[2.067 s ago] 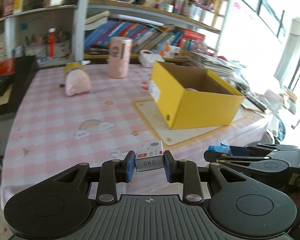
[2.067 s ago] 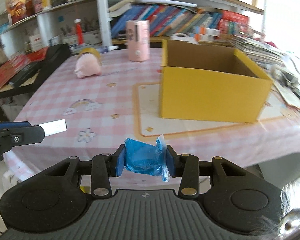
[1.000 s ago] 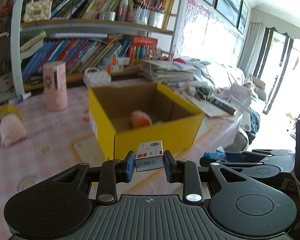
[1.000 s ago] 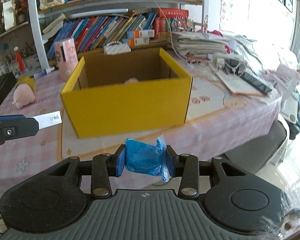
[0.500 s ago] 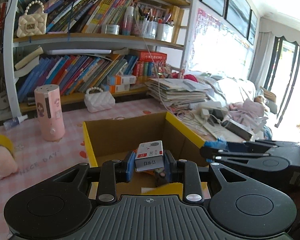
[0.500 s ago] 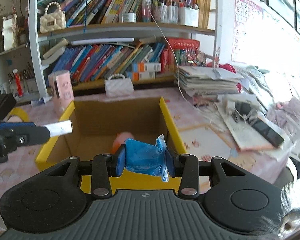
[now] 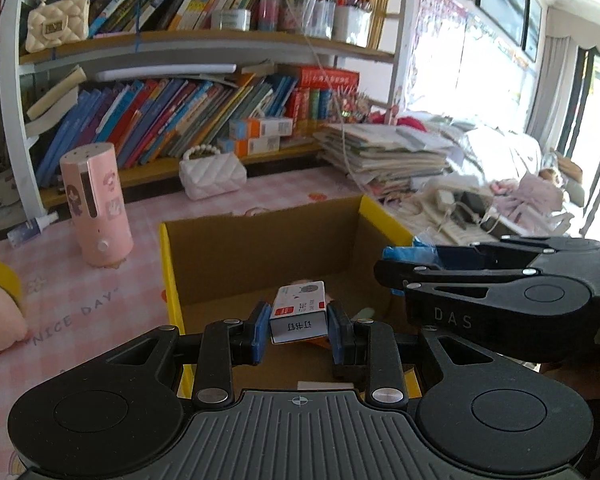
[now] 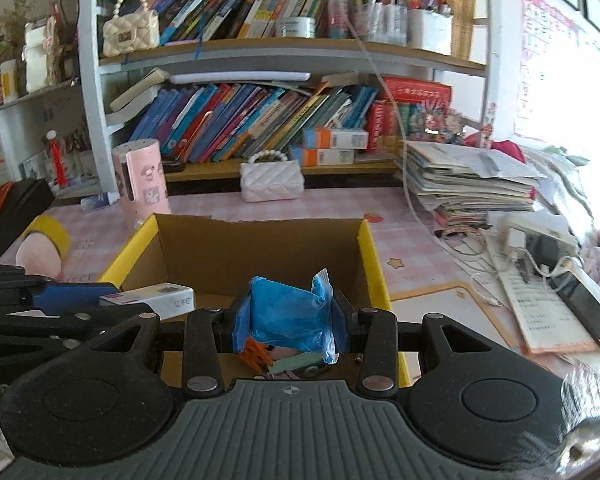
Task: Organize objects
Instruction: 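Lower both held items into the yellow box and open both grippers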
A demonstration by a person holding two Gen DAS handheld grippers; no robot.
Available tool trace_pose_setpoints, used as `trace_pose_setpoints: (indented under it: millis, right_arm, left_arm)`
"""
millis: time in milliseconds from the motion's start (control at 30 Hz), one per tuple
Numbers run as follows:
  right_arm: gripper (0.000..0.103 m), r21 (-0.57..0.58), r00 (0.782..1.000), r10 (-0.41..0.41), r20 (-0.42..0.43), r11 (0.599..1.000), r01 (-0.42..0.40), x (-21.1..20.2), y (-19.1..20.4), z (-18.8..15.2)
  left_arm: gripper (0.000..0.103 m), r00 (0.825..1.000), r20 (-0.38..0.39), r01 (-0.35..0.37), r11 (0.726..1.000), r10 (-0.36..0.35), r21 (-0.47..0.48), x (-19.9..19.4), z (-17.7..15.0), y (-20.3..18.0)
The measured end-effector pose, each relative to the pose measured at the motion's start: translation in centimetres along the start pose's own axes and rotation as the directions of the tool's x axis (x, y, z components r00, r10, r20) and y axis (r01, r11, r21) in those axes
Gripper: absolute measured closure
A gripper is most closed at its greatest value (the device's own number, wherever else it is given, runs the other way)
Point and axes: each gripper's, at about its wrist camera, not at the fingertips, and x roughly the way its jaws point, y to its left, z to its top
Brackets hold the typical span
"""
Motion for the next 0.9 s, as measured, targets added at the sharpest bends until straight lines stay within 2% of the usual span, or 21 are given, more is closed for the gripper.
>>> trace_pose_setpoints:
  millis: [433,633,800,900]
  right_arm:
    - [0.066,-0.1,0.984,0.094,-0.154,0.989,-0.11,5.2,0.5,-0.8]
    - [0.066,-0.106,0.963,0.13,-0.237,0.982,-0.158,7.2,0.8,-1.3]
    - [0.066,-0.06,0.931,0.163,-0.326,0.979,-0.193,8.7,0.5,-1.7]
    - [0.065,-0.05,0.928,0.17,-0.332,0.979,-0.197,8.9,0.5,-1.8]
  left_arm:
    - [0.075,0.993,-0.101,-0.065,0.998,0.065,0.002,2.9,-1.1,0.2]
    - [0.075,0.988,-0.123,-0.092,0.995,0.095,0.025,3.4,-1.5,0.2]
    - [0.075,0.987,-0.119,-0.099,0.994,0.104,0.048,3.5,-1.6,0.0]
    - [0.075,0.988,-0.116,-0.101,0.994,0.105,0.047,3.5,-1.6,0.0]
